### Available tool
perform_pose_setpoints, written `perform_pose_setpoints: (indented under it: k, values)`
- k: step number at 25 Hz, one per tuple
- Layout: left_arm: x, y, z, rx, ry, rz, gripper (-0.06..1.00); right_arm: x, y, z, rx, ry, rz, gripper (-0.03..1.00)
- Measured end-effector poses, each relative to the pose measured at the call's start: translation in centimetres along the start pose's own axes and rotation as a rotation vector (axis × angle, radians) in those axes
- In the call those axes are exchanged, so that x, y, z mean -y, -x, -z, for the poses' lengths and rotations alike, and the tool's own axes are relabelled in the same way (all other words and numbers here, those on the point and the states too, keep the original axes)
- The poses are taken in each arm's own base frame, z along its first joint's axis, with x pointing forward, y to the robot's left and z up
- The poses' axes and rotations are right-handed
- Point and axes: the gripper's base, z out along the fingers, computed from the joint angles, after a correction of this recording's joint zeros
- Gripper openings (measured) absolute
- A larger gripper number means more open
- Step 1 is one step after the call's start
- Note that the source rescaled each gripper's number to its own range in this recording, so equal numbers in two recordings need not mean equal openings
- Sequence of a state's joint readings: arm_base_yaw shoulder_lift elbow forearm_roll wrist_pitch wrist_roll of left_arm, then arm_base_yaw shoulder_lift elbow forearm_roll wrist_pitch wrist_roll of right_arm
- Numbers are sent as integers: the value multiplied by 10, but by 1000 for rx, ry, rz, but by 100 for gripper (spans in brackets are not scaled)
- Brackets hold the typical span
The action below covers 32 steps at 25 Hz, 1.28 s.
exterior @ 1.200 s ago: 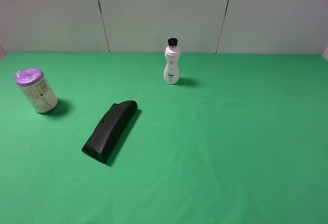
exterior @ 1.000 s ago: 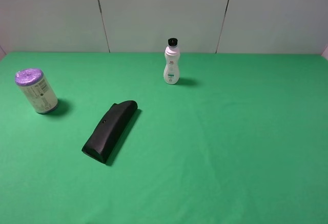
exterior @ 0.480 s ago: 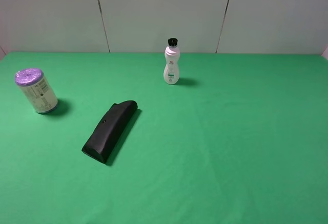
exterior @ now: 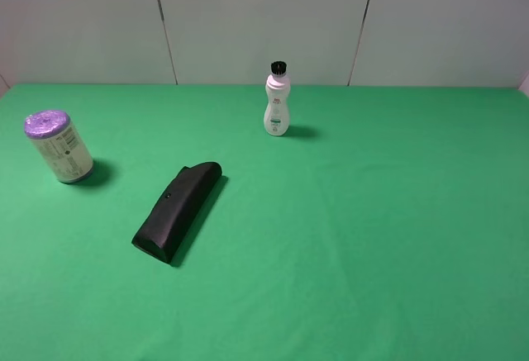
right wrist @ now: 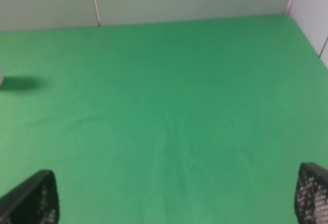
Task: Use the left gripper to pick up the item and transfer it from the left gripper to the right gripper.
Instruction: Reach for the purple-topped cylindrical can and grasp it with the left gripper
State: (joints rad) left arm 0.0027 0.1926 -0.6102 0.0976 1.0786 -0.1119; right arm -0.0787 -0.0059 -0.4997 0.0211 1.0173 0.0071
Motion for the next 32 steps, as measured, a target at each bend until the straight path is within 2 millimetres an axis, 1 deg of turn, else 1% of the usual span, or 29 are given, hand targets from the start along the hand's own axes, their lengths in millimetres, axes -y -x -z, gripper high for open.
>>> perform_pose_setpoints:
  k: [4,9,13,21,27,32]
  values:
    - [3,26,-4,-67,6,-15,95,0,0,0,0,0,0,100]
    - [6,60,-16,-158,13,-26,95,0,0,0,0,0,0,100]
    - [9,84,-35,-241,28,-35,95,0,0,0,0,0,0,100]
    - [11,122,-75,-354,72,-66,95,0,0,0,0,0,0,100]
    - [15,143,-106,-401,74,-73,95,0,0,0,0,0,0,100]
    - [17,147,-138,-476,77,-81,95,0,0,0,0,0,0,100]
